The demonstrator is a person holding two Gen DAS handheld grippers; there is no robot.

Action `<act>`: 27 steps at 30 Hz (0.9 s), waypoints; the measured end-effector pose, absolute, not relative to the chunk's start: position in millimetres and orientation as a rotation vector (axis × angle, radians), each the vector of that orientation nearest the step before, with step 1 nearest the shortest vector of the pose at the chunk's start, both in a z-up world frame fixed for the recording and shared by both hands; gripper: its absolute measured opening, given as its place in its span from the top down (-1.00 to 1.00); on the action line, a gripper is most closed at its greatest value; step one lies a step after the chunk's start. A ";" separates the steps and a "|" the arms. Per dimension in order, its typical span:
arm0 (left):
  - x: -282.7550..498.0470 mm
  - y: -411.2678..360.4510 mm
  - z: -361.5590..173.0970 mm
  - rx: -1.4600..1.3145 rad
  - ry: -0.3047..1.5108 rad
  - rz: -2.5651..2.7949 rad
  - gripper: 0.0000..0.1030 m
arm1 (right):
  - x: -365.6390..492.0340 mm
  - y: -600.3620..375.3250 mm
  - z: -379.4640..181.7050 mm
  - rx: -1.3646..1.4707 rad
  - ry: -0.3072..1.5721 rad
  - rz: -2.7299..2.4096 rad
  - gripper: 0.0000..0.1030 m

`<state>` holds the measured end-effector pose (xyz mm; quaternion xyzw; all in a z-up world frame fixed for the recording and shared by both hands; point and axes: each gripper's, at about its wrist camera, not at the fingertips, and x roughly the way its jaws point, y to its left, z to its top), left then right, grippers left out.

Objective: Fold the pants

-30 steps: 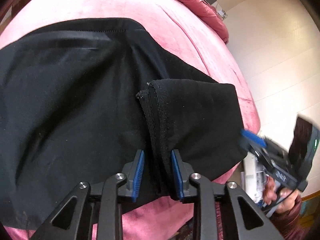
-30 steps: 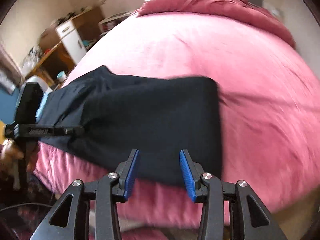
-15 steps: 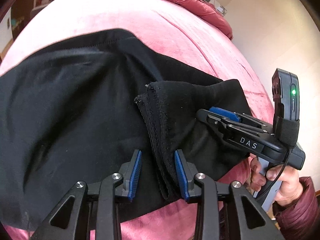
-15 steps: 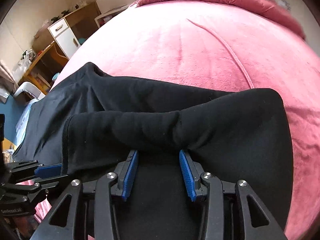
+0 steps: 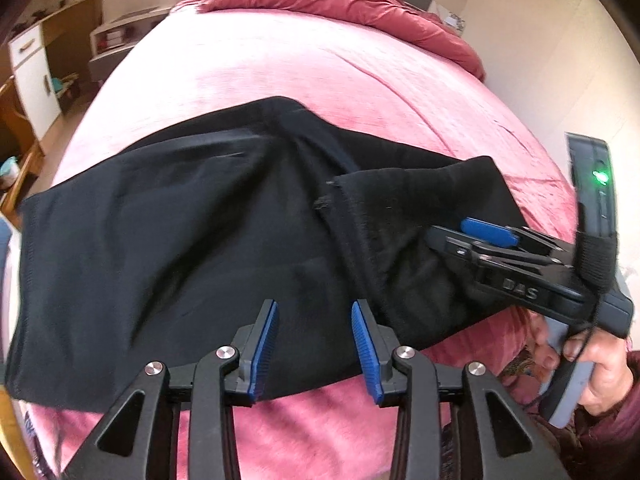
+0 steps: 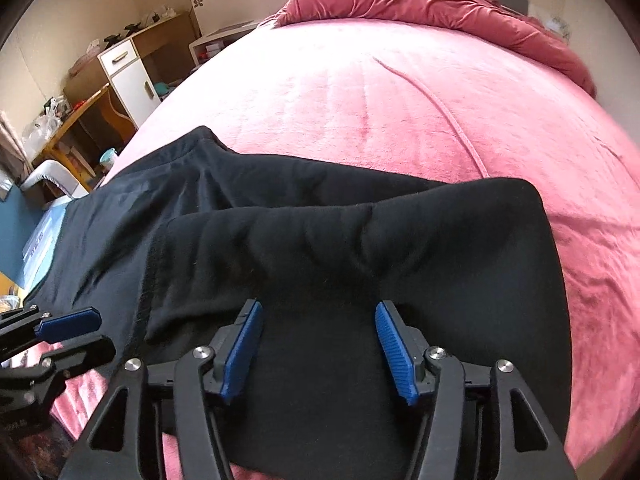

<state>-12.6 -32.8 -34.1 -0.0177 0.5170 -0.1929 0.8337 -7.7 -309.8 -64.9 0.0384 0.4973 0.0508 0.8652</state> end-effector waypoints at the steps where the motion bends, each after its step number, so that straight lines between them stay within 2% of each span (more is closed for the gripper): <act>1: -14.5 -29.0 -33.2 -0.038 1.093 -0.400 0.25 | -10.6 -308.3 -63.4 0.083 1.040 0.106 -0.18; 16: -23.6 24.6 -41.8 -0.143 1.163 -0.304 0.24 | -31.8 -272.7 -62.8 0.020 1.024 0.129 -0.29; 25: -30.1 100.8 -44.4 -0.484 1.202 -0.243 0.24 | -33.0 -271.7 -70.7 0.042 1.029 0.134 -0.42; 26: -33.9 116.1 -44.9 -0.551 1.195 -0.220 0.23 | -33.1 -272.4 -71.0 0.046 1.027 0.136 -0.43; 27: -39.3 135.1 -45.7 -0.626 1.178 -0.183 0.12 | -33.1 -272.2 -71.4 0.049 1.027 0.136 -0.44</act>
